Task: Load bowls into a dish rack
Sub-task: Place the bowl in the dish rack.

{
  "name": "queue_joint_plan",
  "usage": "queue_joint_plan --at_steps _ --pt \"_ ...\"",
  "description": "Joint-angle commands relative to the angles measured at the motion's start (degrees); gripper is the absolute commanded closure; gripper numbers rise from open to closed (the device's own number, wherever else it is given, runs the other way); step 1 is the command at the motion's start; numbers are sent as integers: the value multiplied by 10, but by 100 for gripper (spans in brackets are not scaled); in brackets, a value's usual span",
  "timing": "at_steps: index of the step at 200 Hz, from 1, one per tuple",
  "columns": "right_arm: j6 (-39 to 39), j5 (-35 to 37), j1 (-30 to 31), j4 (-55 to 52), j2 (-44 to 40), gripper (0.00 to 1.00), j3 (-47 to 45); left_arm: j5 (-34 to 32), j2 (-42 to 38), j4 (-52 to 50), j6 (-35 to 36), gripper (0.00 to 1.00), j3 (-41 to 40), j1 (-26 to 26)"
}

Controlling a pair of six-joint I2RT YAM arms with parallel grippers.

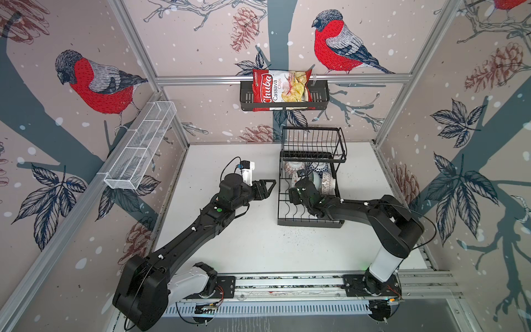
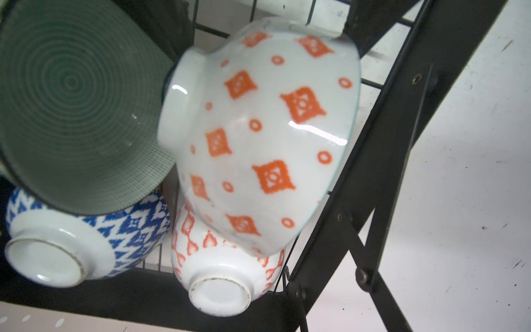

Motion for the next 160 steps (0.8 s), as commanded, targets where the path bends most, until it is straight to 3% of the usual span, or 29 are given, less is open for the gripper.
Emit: queue_joint_plan --at_steps 1,160 --pt "7 0 2 -9 -3 18 2 -5 -4 14 11 36 3 1" --pt "1 16 2 -17 -39 7 3 -7 -1 14 10 36 2 1"
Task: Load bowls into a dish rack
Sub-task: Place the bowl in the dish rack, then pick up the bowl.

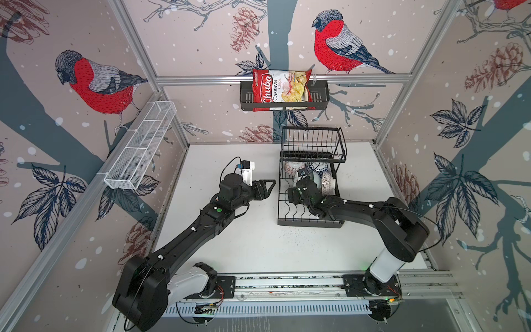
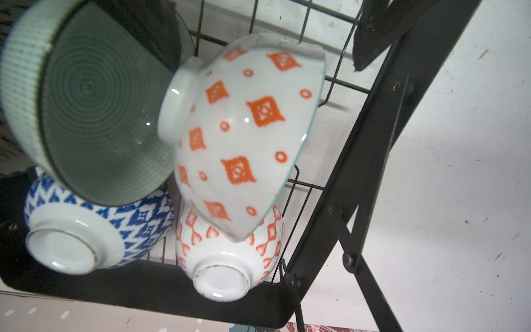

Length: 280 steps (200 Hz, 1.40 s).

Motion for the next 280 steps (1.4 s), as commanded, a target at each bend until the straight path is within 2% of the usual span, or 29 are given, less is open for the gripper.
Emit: queue_joint_plan --at_steps 1,135,181,192,246,280 --pt "3 16 0 1 -11 7 3 -4 1 15 2 36 2 1" --pt "1 -18 -6 4 -66 7 -6 -10 4 5 6 36 8 1" --pt "5 -29 -4 -3 -113 4 -26 -67 -5 -78 29 34 20 1" --pt "7 -31 -3 -8 -122 1 -31 -81 -11 -94 34 30 20 2" --pt "13 -44 3 -23 -172 0 -53 -154 -39 -174 52 18 28 1" --pt "22 -56 3 -34 -193 0 -57 -224 -31 -253 50 16 48 1"
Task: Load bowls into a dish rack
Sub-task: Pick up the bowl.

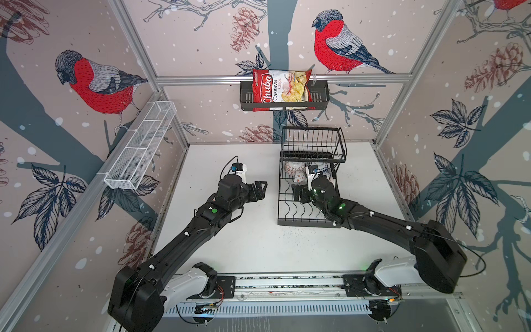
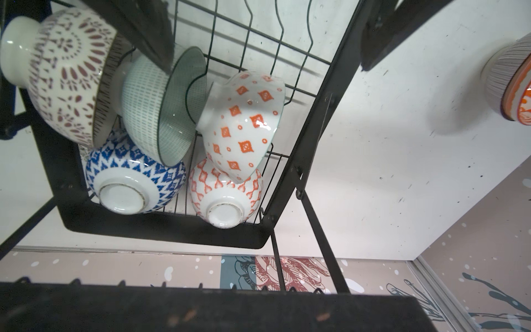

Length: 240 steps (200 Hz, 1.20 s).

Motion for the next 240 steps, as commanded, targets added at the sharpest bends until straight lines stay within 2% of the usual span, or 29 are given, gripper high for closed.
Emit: queue_joint_plan --at_steps 1,41,88,155,203,240 --pt "11 -12 0 -11 -12 1 -1 -70 6 -74 8 16 15 1" --pt "30 -35 -4 -27 -46 1 -9 -131 18 -137 2 16 28 2" --pt "37 -14 -6 -52 -112 0 -29 -193 45 -195 0 16 39 1" --pt "29 4 -12 -69 -148 0 -61 -239 81 -230 -11 18 35 2" --pt "28 -2 -14 -58 -149 0 -74 -322 107 -324 -53 27 54 3" --pt "22 -14 -16 -45 -148 0 -79 -305 114 -329 -64 40 40 3"
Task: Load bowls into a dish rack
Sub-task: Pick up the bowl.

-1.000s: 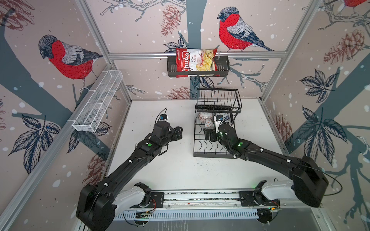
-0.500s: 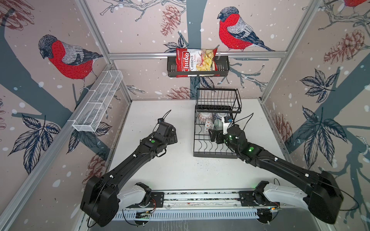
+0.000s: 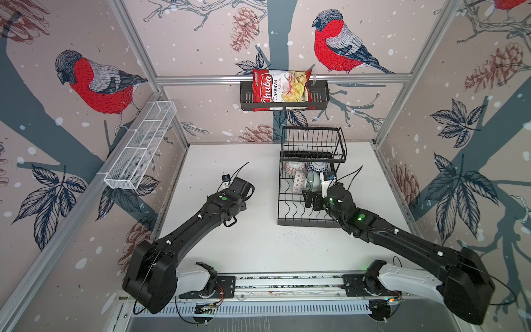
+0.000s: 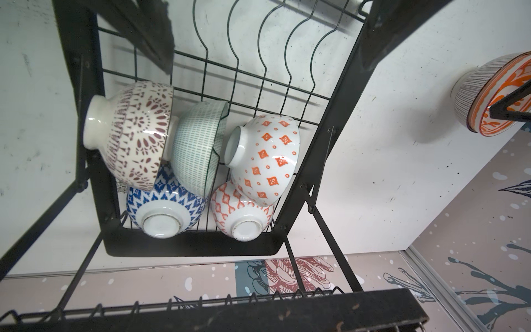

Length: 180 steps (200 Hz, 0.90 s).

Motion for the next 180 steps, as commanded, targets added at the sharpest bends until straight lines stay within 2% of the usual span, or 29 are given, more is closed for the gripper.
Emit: queue_joint_plan --at_steps 1,53,180 --pt "-8 -6 -1 20 -1 0 -2 -10 4 -27 -19 41 -7 1" --pt "-13 -20 -3 30 5 0 -6 18 10 -4 -15 53 -26 8" --pt "-12 -31 -5 34 10 0 -6 38 44 47 17 83 -44 28"
